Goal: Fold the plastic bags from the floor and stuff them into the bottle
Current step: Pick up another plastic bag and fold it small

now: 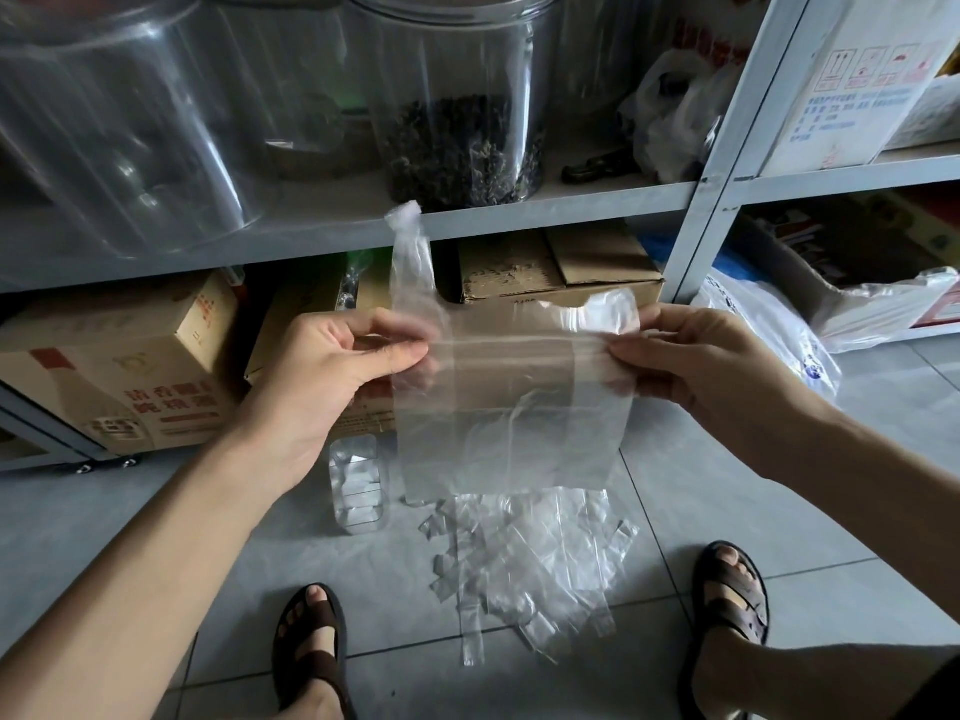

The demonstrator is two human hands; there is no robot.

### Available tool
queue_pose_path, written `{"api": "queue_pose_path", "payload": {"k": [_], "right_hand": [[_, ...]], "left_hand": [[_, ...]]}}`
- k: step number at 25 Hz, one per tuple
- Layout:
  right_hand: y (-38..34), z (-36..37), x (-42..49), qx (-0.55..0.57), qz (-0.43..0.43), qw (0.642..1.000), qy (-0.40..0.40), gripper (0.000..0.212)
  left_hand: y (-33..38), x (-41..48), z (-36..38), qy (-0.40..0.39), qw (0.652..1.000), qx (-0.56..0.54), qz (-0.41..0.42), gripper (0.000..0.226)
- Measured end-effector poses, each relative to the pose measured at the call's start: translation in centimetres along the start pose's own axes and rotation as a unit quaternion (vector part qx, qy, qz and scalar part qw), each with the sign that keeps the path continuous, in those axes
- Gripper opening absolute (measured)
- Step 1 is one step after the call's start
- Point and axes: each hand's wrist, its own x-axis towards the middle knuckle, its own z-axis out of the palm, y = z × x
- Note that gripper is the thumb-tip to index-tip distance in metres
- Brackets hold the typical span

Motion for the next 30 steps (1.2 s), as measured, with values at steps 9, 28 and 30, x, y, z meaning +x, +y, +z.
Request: {"api": "queue_pose_path", "payload": {"k": [9, 28, 30], "right_hand": [[0.3, -0.3, 0.1, -0.128, -0.113, 0.985, 0.014, 0.016], [0.6, -1.3, 0.4, -0.529, -0.309, 0.79, -0.015, 0.051], [0.7, -1.3, 0.5, -0.526, -0.304, 0.794, -0.014, 0.056]], "left_hand": [[-0.2, 0.2, 0.0, -0.008, 0.999, 0.048, 0.022, 0.041], [-0.3, 0.0, -0.3, 0.056, 0.978, 0.174, 0.101, 0.029], [-0.2, 0.0, -0.2, 0.054, 0.98, 0.163, 0.101, 0.028]]}}
